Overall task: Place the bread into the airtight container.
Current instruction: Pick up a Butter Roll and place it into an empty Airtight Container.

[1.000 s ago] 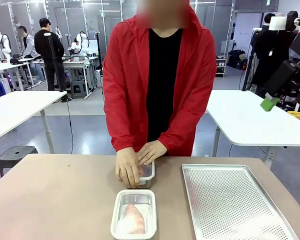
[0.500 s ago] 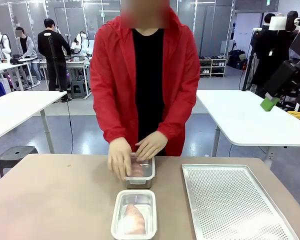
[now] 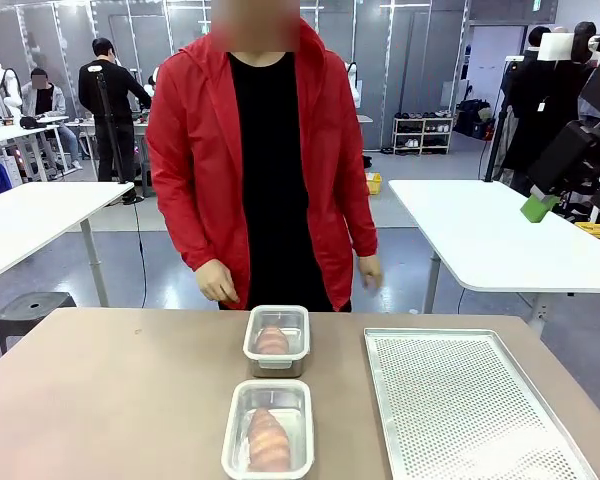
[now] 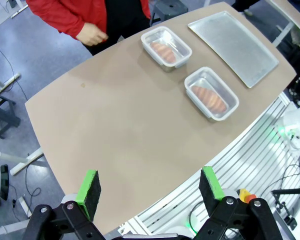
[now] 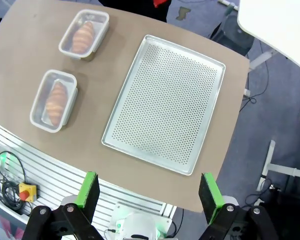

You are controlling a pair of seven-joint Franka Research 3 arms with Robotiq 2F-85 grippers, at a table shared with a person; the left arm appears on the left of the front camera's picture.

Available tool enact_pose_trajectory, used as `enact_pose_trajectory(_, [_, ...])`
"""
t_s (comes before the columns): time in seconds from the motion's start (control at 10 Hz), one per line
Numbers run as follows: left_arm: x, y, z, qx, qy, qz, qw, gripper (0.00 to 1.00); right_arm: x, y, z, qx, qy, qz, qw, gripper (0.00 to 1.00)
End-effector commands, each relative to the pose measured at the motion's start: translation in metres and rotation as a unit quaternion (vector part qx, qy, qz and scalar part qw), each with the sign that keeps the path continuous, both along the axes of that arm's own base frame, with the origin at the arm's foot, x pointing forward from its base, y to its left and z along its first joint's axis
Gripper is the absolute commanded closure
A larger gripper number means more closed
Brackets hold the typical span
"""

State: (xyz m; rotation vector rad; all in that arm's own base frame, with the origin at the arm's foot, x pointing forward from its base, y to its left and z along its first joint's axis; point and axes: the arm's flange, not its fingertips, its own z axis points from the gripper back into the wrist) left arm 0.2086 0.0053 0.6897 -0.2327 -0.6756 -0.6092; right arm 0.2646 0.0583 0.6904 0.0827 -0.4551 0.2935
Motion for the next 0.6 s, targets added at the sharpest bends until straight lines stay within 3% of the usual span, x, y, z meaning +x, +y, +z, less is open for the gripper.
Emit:
enact_pose_trajectory(0.0, [0.0005, -0.0014, 0.0024, -0.003, -0.001, -0.008, 1.0, 0.0, 0.0018, -0.0016, -0.0001, 0.002, -0.002, 0.003, 1.0, 0.0])
enact_pose_trajectory(0.5, [0.0005, -0.0014, 0.0024, -0.003, -0.001, -0.008, 1.0, 0.0, 0.0018, -0.0016, -0.0001, 0.002, -0.002, 0.003, 1.0, 0.0])
